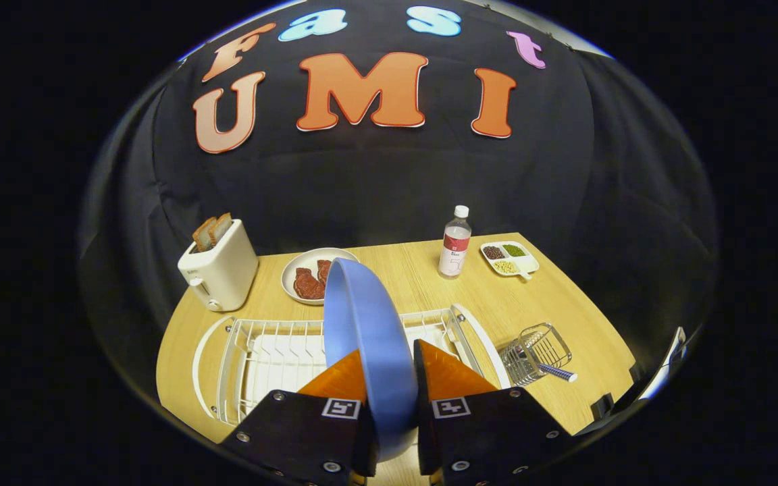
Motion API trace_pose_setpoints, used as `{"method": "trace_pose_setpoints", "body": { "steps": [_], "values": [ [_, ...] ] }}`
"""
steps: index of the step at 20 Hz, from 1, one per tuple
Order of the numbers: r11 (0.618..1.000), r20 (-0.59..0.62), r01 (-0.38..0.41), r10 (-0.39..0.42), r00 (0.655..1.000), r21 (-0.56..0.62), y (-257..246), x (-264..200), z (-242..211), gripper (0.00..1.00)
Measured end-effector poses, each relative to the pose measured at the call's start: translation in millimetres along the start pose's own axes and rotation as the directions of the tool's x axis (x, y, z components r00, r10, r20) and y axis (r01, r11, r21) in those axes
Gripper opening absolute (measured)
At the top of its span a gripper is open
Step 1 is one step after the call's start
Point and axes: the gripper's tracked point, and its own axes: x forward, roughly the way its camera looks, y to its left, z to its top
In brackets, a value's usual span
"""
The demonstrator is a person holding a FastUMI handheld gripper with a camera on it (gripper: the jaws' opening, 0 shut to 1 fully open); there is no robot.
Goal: Take the plate from the dish rack, then take the spoon from the basket and place it into the plate.
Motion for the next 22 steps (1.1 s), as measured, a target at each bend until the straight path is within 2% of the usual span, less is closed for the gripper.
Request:
{"method": "trace_pose_setpoints", "body": {
  "steps": [7, 12, 18, 22],
  "values": [
    [0.98, -0.032, -0.121, 0.128, 0.991, 0.156, -24, -55, -43, 0.24],
    [0.939, -0.069, -0.186, 0.215, 0.974, 0.289, -38, -84, -87, 0.24],
    [0.879, -0.136, -0.215, 0.298, 0.945, 0.426, -43, -101, -150, 0.24],
    [0.856, -0.161, -0.23, 0.336, 0.928, 0.462, -41, -99, -181, 0.24]
  ]
}}
